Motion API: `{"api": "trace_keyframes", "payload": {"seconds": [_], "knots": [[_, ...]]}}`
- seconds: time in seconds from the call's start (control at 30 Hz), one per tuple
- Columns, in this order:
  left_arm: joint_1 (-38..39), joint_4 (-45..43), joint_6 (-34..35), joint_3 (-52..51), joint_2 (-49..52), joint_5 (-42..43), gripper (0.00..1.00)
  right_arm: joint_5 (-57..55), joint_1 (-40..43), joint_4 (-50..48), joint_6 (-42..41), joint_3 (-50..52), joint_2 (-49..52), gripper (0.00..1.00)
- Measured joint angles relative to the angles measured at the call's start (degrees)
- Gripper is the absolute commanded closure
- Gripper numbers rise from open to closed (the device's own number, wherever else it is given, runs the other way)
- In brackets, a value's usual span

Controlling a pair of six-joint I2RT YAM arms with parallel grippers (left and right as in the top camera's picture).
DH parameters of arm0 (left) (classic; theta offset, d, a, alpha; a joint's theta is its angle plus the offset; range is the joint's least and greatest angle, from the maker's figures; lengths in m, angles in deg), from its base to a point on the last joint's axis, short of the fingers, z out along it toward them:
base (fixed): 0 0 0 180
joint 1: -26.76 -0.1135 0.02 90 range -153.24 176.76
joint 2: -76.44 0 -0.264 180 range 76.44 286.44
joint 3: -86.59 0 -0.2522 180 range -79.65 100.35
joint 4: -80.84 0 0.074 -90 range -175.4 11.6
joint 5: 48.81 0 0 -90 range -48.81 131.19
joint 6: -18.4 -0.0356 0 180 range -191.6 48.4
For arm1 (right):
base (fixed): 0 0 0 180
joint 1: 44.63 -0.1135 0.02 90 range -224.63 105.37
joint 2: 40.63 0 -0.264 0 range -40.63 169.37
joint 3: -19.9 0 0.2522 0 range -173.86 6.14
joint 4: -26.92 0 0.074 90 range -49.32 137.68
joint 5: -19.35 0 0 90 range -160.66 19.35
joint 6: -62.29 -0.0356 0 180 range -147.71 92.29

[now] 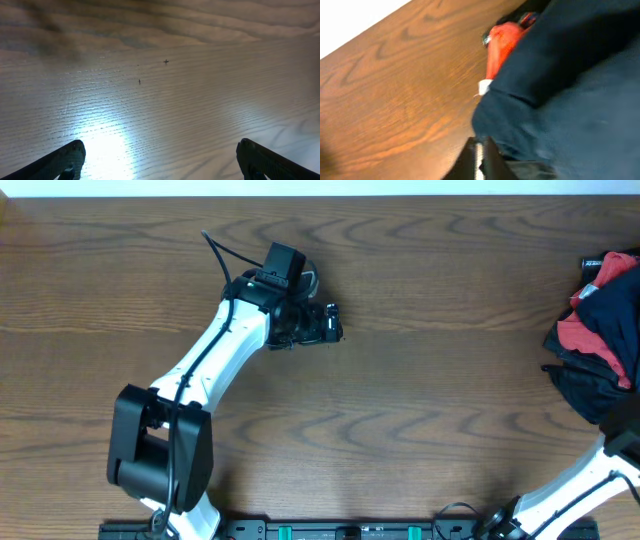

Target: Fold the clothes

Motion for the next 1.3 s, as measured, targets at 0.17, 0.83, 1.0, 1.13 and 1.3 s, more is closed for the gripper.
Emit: {"api": "trace_keyframes", "payload": {"seconds": [0.17, 0.83, 1.0, 1.13, 1.3], "knots": [[0.28, 0.63, -1.05, -0.07, 3.78, 0.11, 0.22, -0.04, -2.71, 3.17, -0.22, 0.02, 2.40, 0.99], [0.24, 2.99, -1.33, -0.42, -8.70, -19.74, 0.01, -1.81, -15.61, 5.03, 0.26, 0.04, -3.32, 0.92], [-0.87, 5.60, -1.27, -0.24, -21.51, -27.61, 0.02, -3.54, -20.72, 5.27, 0.55, 0.04, -8.37, 0.80], [-3.52, 9.81, -1.27, 0.04, -30.29, -32.26, 0.02, -4.02, -24.85, 5.68, 1.75, 0.07, -13.92, 0.62], [-5.90, 15.28, -1.27, 0.07, -37.48, -35.89, 0.02, -5.38, -30.25, 7.87, 3.37, 0.04, -20.65, 0.52]]}}
